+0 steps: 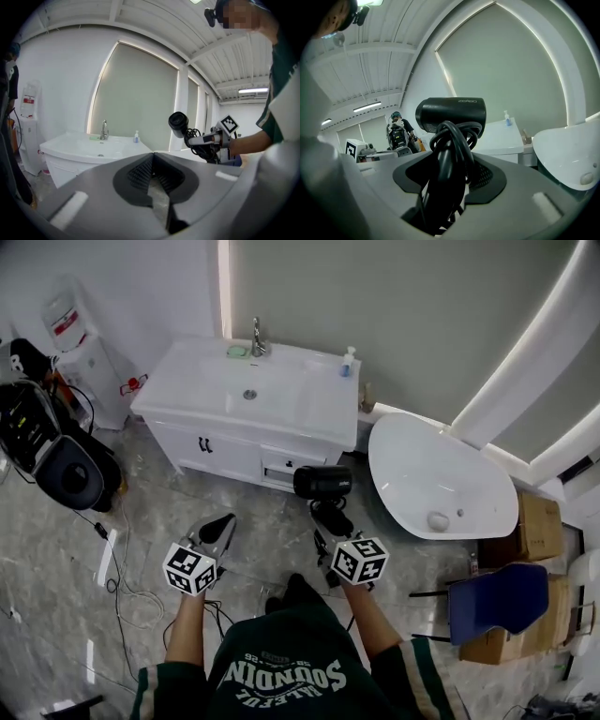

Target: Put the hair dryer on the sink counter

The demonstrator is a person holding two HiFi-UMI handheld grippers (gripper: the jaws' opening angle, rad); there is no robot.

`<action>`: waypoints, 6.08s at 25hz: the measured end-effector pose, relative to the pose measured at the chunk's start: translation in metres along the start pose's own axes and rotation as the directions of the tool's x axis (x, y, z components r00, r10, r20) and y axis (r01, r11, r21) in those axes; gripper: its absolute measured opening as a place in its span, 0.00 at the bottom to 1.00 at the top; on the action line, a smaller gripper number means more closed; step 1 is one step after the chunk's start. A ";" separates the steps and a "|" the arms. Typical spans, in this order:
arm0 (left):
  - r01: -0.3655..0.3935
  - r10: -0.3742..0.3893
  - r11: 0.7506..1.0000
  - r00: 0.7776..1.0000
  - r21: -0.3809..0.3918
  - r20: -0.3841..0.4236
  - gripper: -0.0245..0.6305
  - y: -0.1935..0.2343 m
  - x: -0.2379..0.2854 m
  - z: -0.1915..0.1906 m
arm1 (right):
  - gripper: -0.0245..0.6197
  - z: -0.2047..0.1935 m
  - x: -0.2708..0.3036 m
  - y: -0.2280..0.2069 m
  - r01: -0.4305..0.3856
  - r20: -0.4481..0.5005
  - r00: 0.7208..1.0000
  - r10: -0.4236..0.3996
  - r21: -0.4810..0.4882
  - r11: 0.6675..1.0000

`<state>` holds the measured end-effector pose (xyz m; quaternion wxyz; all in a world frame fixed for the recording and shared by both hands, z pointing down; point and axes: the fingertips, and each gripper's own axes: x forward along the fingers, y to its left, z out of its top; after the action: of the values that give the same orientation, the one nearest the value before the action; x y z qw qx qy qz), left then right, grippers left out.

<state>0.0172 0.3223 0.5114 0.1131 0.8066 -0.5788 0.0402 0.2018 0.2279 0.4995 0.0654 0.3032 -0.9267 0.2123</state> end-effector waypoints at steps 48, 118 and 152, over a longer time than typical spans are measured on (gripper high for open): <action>-0.042 0.041 0.999 0.996 -0.016 -0.081 0.12 0.343 0.205 0.085 | 0.35 0.109 0.397 -0.061 -0.055 -0.109 0.992 0.062 0.065 0.996; 0.543 -0.542 0.836 0.792 -0.081 -0.281 0.12 0.335 0.531 0.070 | 0.35 0.089 0.414 -0.367 0.538 -0.278 0.824 -0.494 0.114 0.835; 0.500 -0.499 0.860 0.786 -0.098 -0.365 0.12 0.369 0.506 0.037 | 0.35 0.030 0.461 -0.463 0.582 -0.525 0.696 -0.490 0.011 0.813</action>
<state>-0.1681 -0.2661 0.6251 0.2274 0.9077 -0.3121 0.1643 0.1022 -0.3672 0.7516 0.3345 0.4999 -0.7249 0.3359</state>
